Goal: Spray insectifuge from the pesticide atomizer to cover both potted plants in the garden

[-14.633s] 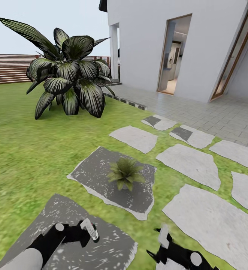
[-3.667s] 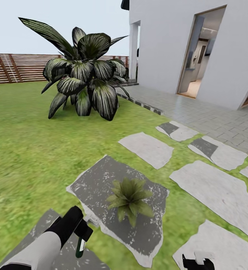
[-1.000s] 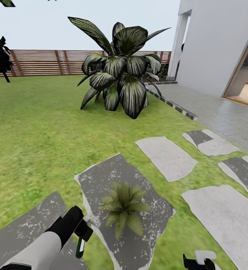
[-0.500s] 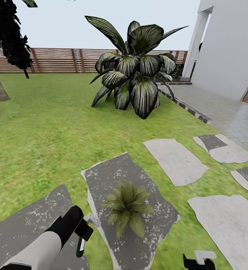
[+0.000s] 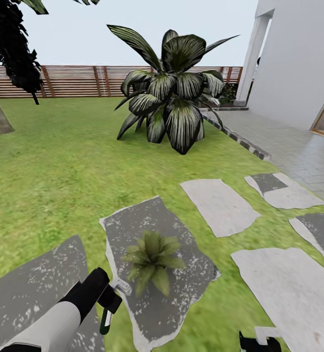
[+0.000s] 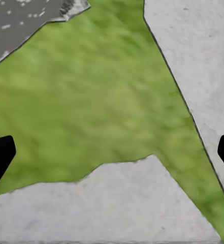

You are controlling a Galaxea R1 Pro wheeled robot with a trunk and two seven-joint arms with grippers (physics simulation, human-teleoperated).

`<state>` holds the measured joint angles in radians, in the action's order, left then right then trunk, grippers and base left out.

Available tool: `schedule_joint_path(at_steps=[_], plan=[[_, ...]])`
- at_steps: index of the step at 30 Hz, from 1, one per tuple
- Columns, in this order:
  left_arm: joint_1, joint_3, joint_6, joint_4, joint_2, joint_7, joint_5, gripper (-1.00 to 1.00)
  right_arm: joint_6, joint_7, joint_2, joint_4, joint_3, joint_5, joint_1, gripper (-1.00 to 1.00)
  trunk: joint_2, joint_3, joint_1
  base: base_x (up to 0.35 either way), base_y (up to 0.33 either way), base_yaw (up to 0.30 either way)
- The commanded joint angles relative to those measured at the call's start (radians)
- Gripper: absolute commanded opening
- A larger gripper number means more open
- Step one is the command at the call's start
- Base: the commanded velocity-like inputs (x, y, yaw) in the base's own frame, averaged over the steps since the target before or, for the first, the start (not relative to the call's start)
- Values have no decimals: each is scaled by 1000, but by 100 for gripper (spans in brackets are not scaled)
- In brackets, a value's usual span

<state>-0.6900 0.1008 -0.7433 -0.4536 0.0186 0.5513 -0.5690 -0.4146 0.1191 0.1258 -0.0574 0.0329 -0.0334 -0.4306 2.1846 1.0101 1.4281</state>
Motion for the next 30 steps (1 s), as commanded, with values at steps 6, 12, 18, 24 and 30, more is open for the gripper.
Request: schedule_joint_path(at_steps=[6,12,18,24,30], plan=[[0,2,-3,-3,0,9,-11,-100,-3,2,0,1,4,-3,0,100,0,1,-1,-233,-198,230],[0,0,-3,-4,1,9,-11,-100,-3,2,0,1,4,-3,0,100,0,1,-1,-80,-188,276],[0,0,-3,-4,4,9,-10,-100,-3,2,0,1,4,-3,0,100,0,1,-1,115,-254,277],[0,0,-3,-5,4,9,-11,-100,-3,2,0,1,4,-3,0,100,0,1,-1,95,-263,277],[0,0,-4,-5,4,9,-11,-100,-3,2,-1,1,4,-3,0,100,0,1,-1,5,-268,277]])
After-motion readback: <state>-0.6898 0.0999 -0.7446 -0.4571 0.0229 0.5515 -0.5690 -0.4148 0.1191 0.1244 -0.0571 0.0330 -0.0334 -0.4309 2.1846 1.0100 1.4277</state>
